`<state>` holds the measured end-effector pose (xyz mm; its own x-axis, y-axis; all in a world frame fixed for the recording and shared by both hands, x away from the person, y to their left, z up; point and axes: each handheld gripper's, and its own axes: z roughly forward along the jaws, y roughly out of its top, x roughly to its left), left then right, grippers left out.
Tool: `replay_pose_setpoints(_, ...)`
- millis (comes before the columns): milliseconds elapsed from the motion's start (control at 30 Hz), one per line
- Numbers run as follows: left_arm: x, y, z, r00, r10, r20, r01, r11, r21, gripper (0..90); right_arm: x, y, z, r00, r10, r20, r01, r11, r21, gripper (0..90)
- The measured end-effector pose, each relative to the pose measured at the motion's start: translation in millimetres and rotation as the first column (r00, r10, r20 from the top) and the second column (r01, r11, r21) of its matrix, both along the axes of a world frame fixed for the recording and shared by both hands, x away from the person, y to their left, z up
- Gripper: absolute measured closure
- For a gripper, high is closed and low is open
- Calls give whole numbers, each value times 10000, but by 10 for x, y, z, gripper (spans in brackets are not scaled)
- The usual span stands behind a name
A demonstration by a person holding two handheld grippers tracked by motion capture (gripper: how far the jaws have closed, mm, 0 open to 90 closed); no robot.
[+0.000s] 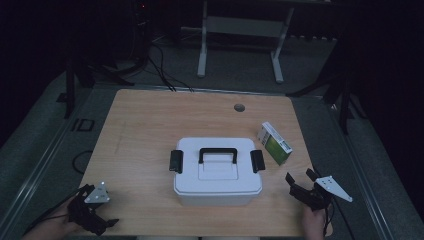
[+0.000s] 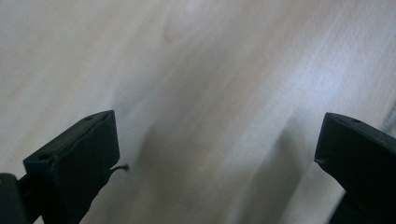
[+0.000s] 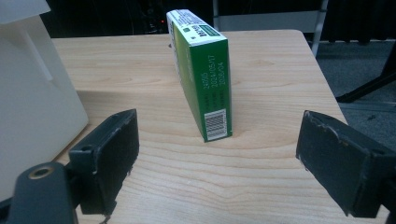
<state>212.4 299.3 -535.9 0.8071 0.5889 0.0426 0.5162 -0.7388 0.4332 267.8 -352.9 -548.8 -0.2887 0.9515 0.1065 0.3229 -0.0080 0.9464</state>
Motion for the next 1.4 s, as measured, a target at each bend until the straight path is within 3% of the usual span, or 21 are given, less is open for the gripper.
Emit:
replay_pose_setpoints(167,41,-86,61,9964,140,-836,-50,9942,1071,2,1,2,-1,10000,5,5,-5,10000,-24,128)
replay_pose_setpoints(267,51,-122,106,9926,-356,-1165,557,9831,1743,2,1,2,-3,10000,25,-22,-25,10000,1,128)
replay_pose_setpoints(400,106,-139,186,9860,-387,-1623,674,9822,1753,2,3,4,-3,10000,31,-17,-31,10000,-21,128)
replay_pose_setpoints(533,171,-166,256,9803,-306,-1954,708,9768,2021,2,6,14,-3,10000,51,-48,-52,9999,-122,128)
replay_pose_setpoints(933,284,-352,516,9860,-766,-1478,1063,9730,2050,18,16,40,-18,9997,179,-160,-183,9995,-254,128)
replay_pose_setpoints(1067,328,-424,585,9842,-931,-1504,1236,9703,2079,19,17,25,-22,9997,148,-183,-151,9997,-178,128)
replay_pose_setpoints(1100,339,-439,602,9826,-963,-1588,1267,9727,1946,19,17,26,-23,9997,142,-181,-145,9997,-177,128)
replay_pose_setpoints(1300,402,-569,727,9822,-1160,-1478,1477,9628,2261,19,18,35,-22,9996,202,-186,-205,9996,-195,128)
replay_pose_setpoints(1400,433,-640,828,9802,-1349,-1450,1646,9620,2177,19,19,31,-23,9996,219,-188,-222,9996,-163,128)
